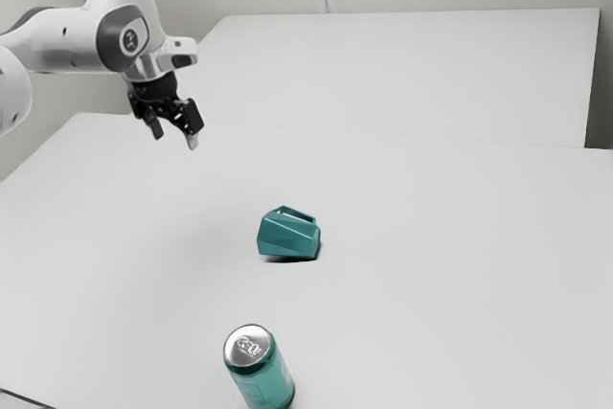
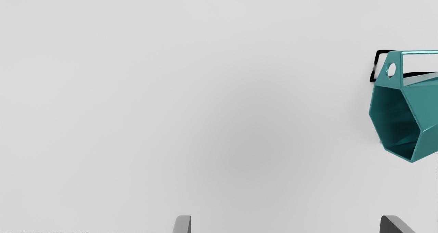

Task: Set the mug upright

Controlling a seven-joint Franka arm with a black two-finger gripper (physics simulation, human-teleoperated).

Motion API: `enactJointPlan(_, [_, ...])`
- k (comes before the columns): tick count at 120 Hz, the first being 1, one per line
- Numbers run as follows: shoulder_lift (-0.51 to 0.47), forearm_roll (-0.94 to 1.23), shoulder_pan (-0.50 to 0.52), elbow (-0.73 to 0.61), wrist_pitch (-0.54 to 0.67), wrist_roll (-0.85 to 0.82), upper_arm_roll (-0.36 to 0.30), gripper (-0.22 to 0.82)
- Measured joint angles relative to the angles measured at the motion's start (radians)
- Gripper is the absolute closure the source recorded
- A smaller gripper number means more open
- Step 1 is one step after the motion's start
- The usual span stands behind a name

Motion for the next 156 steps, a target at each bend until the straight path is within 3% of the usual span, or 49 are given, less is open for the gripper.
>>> enactJointPlan(20, [-0.01,-0.069,-0.001,-0.066,0.039,-0.032,0.01,0.0])
enactJointPlan(70, [0.021,-0.508,0.062,-0.274,0.108,0.029,0.011,0.0])
enactJointPlan(117, [0.118,-0.808,0.083,-0.287,0.074,0.224,0.011,0.0])
enactJointPlan(156, [0.158,-0.91,0.043,-0.298,0.057,0.357,0.009,0.0])
